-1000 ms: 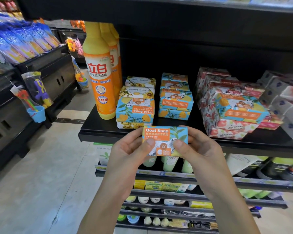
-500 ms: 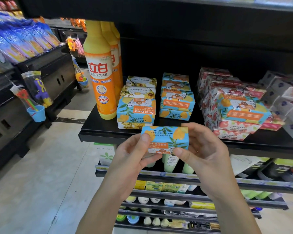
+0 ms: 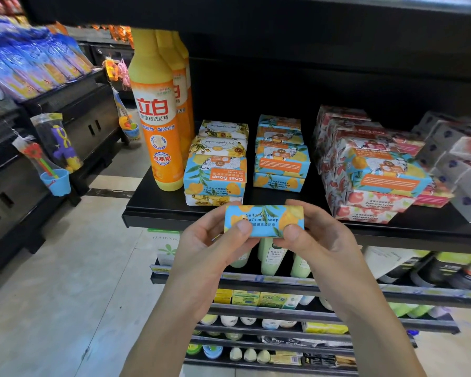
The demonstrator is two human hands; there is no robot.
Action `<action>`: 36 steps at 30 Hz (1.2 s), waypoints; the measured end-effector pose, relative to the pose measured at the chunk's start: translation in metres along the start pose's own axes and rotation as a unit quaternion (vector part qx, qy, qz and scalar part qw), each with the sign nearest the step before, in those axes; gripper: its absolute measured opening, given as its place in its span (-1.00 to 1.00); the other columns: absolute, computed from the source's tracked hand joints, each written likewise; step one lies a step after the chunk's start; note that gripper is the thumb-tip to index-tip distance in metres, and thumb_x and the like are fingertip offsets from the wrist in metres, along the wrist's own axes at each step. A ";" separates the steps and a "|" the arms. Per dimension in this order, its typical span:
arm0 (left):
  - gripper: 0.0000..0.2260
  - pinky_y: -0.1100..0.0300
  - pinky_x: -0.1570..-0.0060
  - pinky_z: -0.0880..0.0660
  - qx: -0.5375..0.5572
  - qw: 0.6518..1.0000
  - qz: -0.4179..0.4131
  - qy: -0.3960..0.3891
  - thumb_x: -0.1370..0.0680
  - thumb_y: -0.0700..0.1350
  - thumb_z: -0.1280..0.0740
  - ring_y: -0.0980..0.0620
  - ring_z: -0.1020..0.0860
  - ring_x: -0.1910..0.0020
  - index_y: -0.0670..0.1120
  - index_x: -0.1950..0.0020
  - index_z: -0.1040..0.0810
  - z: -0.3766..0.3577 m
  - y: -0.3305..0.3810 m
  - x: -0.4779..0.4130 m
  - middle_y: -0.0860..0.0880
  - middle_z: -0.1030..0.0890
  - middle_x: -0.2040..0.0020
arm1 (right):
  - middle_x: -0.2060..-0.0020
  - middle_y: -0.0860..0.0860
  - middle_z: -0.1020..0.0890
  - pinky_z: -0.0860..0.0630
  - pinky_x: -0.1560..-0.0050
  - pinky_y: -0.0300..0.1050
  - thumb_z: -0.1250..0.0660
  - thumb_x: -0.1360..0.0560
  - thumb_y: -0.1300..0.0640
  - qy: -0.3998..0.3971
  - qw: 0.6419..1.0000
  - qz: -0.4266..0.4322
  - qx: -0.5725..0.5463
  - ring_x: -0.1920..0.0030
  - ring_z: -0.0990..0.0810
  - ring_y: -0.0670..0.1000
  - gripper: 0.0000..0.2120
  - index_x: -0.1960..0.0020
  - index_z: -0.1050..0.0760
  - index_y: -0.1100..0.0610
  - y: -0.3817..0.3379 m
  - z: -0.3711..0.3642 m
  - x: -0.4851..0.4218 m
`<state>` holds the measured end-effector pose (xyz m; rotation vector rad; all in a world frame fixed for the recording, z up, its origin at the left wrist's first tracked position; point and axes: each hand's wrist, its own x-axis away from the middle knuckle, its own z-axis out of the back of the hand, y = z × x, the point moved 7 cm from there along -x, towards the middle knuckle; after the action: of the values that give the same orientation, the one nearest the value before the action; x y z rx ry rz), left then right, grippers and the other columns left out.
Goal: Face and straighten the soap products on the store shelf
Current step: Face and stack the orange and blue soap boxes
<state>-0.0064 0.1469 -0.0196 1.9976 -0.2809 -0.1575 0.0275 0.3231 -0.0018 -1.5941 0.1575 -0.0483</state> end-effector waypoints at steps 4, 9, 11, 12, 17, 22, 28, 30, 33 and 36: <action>-0.43 0.07 -0.15 -0.62 0.004 1.000 0.007 0.002 -0.39 -0.04 -0.57 -0.12 -0.65 -0.24 -0.13 -0.37 -0.56 -0.001 -0.003 0.000 -0.14 -0.68 -0.22 | -0.11 0.08 -0.72 -0.64 -0.18 -0.05 -0.57 -0.26 -0.15 0.006 1.000 -0.006 -0.024 -0.15 -0.70 0.11 -0.35 -0.27 -0.59 0.11 0.002 0.002 0.001; -0.37 -0.07 -0.28 -0.56 -0.025 1.000 0.011 0.001 -0.31 0.01 -0.58 -0.10 -0.63 -0.27 0.01 -0.38 -0.57 -0.001 -0.006 0.000 -0.07 -0.68 -0.23 | -0.11 0.08 -0.72 -0.63 -0.11 -0.13 -0.67 -0.21 -0.12 0.009 0.999 0.006 -0.042 -0.13 -0.70 0.07 -0.36 -0.24 -0.64 0.02 0.000 0.006 0.003; -0.34 -0.08 -0.29 -0.53 -0.020 1.000 0.011 0.003 -0.29 0.02 -0.58 -0.08 -0.63 -0.27 0.03 -0.38 -0.56 -0.001 -0.005 0.000 -0.06 -0.68 -0.23 | -0.11 0.06 -0.72 -0.61 -0.05 -0.21 -0.62 -0.31 0.05 0.006 0.998 0.021 -0.053 -0.11 -0.71 0.03 -0.46 -0.27 -0.61 0.04 -0.001 0.007 0.003; -0.35 -0.07 -0.29 -0.52 -0.019 1.000 0.012 0.000 -0.30 0.02 -0.58 -0.08 -0.63 -0.27 0.03 -0.38 -0.56 -0.002 -0.005 0.000 -0.06 -0.68 -0.23 | -0.12 0.05 -0.72 -0.61 -0.05 -0.21 -0.58 -0.33 0.12 0.004 0.998 0.031 -0.053 -0.12 -0.70 0.03 -0.46 -0.29 -0.59 0.05 -0.003 0.006 0.004; -0.50 0.08 -0.24 -0.59 -0.022 0.999 0.029 -0.038 -0.42 -0.05 -0.54 -0.06 -0.63 -0.28 -0.05 -0.35 -0.58 -0.008 -0.005 0.001 -0.09 -0.69 -0.23 | -0.18 0.08 -0.69 -0.63 -0.13 -0.06 -0.59 -0.28 0.25 0.002 0.995 0.083 -0.049 -0.20 -0.67 0.12 -0.32 -0.37 -0.52 0.11 -0.008 0.010 0.004; -0.57 0.13 -0.15 -0.61 0.001 0.998 0.030 -0.051 -0.51 -0.04 -0.39 -0.09 -0.66 -0.22 -0.19 -0.34 -0.57 -0.011 -0.002 0.002 -0.14 -0.69 -0.21 | -0.21 0.08 -0.68 -0.63 -0.13 -0.08 -0.47 -0.29 0.43 -0.030 0.992 0.104 -0.070 -0.24 -0.64 0.11 -0.30 -0.41 -0.46 0.15 -0.009 0.011 0.003; -0.62 0.11 -0.10 -0.64 -0.006 0.999 0.012 -0.039 -0.55 -0.09 -0.44 -0.12 -0.67 -0.20 -0.23 -0.32 -0.58 -0.009 0.004 0.003 -0.17 -0.70 -0.17 | -0.31 0.08 -0.60 -0.62 -0.15 -0.06 -0.49 -0.35 0.42 -0.078 0.990 0.101 -0.063 -0.29 -0.60 0.14 -0.29 -0.45 -0.41 0.14 -0.008 0.005 0.002; -0.61 0.09 -0.12 -0.63 -0.002 0.999 0.005 -0.039 -0.52 -0.13 -0.39 -0.13 -0.67 -0.20 -0.23 -0.32 -0.57 -0.009 0.004 0.003 -0.17 -0.70 -0.18 | -0.32 0.04 -0.59 -0.61 -0.18 -0.06 -0.49 -0.38 0.37 -0.076 0.991 0.094 -0.049 -0.28 -0.61 0.11 -0.29 -0.47 -0.38 0.09 -0.011 0.002 0.003; -0.64 0.07 -0.16 -0.62 0.001 0.999 -0.008 -0.041 -0.56 -0.15 -0.43 -0.14 -0.66 -0.21 -0.21 -0.34 -0.57 -0.008 0.006 0.003 -0.18 -0.69 -0.19 | -0.28 -0.01 -0.62 -0.59 -0.26 -0.02 -0.53 -0.44 0.20 -0.056 0.995 0.072 -0.049 -0.27 -0.62 0.08 -0.31 -0.50 -0.36 0.00 -0.010 -0.001 0.002; -0.60 0.04 -0.17 -0.62 0.005 0.999 -0.015 -0.043 -0.55 -0.16 -0.43 -0.14 -0.65 -0.23 -0.21 -0.37 -0.54 -0.008 0.005 0.002 -0.18 -0.68 -0.21 | -0.26 0.04 -0.64 -0.62 -0.22 0.01 -0.62 -0.35 -0.13 -0.040 0.997 0.041 -0.055 -0.28 -0.63 0.11 -0.22 -0.48 -0.39 0.01 -0.004 -0.003 0.001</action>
<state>-0.0030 0.1509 -0.0116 2.0093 -0.3073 -0.2618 0.0286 0.3203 0.0020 -1.6945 0.1641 0.0894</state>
